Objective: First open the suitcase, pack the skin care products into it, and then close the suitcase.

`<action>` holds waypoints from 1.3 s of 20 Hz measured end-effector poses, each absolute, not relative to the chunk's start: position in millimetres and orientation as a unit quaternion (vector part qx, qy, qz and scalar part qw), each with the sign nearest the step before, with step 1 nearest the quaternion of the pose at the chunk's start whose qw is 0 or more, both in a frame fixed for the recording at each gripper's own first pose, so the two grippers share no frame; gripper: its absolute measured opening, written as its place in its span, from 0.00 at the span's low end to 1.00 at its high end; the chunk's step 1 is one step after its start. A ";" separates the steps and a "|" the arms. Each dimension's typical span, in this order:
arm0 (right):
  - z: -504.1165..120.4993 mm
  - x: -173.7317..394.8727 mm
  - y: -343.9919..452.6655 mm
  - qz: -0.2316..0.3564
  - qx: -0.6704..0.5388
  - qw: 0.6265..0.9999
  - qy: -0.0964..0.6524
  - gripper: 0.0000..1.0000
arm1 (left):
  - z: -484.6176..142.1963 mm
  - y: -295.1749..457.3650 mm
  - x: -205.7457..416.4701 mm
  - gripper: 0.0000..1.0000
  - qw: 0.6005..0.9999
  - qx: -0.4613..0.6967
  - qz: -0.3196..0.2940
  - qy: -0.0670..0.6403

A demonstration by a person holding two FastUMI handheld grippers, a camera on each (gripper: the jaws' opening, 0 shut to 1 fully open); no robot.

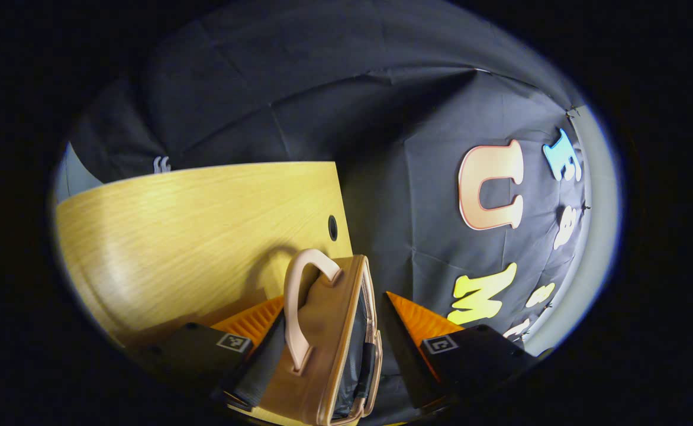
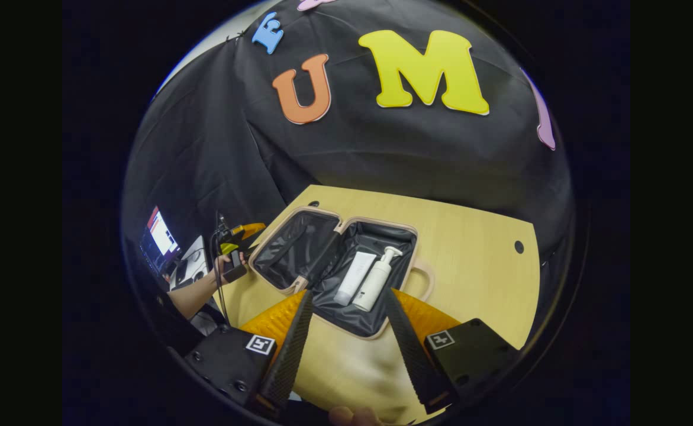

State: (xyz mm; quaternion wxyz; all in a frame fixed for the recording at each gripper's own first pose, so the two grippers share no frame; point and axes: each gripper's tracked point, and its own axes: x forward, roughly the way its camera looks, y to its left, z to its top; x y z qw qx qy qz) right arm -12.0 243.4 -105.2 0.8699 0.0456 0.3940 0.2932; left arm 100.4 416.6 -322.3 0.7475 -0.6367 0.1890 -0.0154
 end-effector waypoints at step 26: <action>14.4 -1.9 -2.6 0.085 0.039 0.988 0.122 0.80 | -125.4 35.9 121.1 0.14 0.975 -0.154 -0.094 0.129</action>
